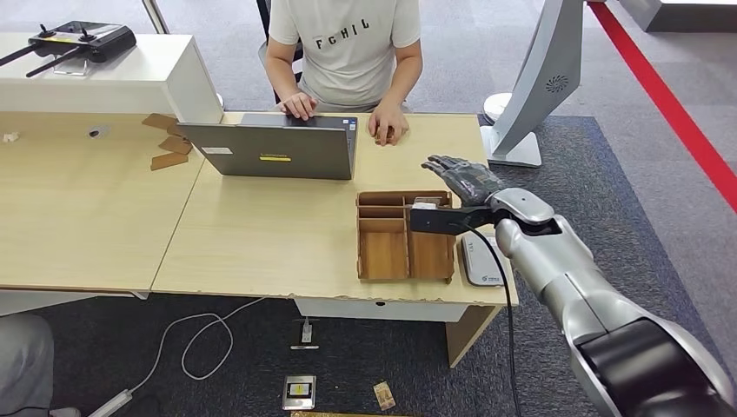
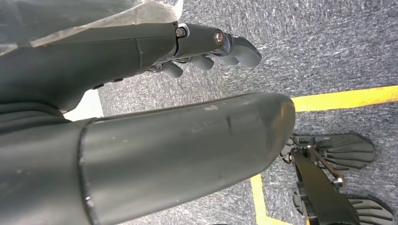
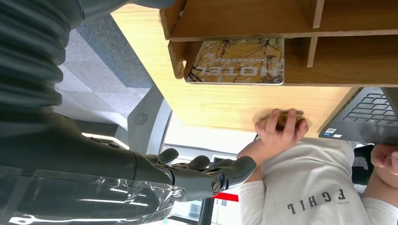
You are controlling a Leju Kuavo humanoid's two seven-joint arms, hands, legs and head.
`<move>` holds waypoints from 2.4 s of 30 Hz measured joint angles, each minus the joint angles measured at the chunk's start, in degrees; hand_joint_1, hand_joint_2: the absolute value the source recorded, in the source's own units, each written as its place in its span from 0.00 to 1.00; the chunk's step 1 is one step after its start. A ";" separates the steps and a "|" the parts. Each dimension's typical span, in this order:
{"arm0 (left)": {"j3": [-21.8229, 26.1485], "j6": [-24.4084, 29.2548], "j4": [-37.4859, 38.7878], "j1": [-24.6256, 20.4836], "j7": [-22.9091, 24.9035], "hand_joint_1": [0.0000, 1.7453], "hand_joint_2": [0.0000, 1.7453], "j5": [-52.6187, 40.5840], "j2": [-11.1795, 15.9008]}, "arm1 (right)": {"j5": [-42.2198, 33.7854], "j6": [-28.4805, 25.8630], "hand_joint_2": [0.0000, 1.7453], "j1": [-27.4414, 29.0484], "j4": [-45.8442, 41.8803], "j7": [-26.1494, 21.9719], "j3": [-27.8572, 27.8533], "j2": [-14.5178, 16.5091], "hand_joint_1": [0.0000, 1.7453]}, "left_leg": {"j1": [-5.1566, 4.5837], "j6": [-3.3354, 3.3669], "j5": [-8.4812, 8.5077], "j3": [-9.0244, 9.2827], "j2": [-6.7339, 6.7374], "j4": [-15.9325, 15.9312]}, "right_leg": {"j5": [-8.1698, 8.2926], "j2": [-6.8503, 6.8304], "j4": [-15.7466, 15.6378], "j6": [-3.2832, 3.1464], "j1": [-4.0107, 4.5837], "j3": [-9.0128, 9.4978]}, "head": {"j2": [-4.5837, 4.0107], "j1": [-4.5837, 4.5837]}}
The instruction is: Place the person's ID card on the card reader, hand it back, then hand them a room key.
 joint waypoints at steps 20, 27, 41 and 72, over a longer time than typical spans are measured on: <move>-0.09 -0.06 0.00 -0.33 -0.01 0.00 0.00 0.02 -0.01 | -0.03 0.10 1.00 0.16 -0.81 -0.69 0.08 1.29 0.00 | 0.00 0.00 0.00 0.00 0.00 0.00 | 0.00 0.00 0.00 0.00 0.00 0.00 | 0.00 -0.01; -0.11 -0.09 0.00 -0.38 -0.01 0.00 0.00 0.04 -0.01 | -0.03 0.20 1.00 0.34 -1.14 -0.70 0.09 1.32 0.00 | 0.00 0.00 0.00 0.00 0.00 0.00 | 0.00 0.00 0.00 0.00 0.00 0.00 | 0.00 0.00; -0.43 -0.09 0.00 -0.37 -0.01 0.00 0.00 0.20 -0.03 | -0.02 0.59 1.00 0.58 -1.45 -1.07 0.30 2.13 0.00 | 0.00 0.00 0.00 0.00 0.00 0.00 | 0.00 0.00 0.00 0.00 0.00 0.00 | 0.00 -0.01; -1.05 -0.07 0.00 -0.35 -0.14 0.00 0.00 0.72 -0.07 | -0.15 1.03 1.00 1.18 -1.56 -1.11 0.39 2.17 0.00 | 0.00 0.00 0.00 0.00 0.00 0.00 | 0.00 0.00 0.00 0.00 0.00 0.00 | 0.00 -0.01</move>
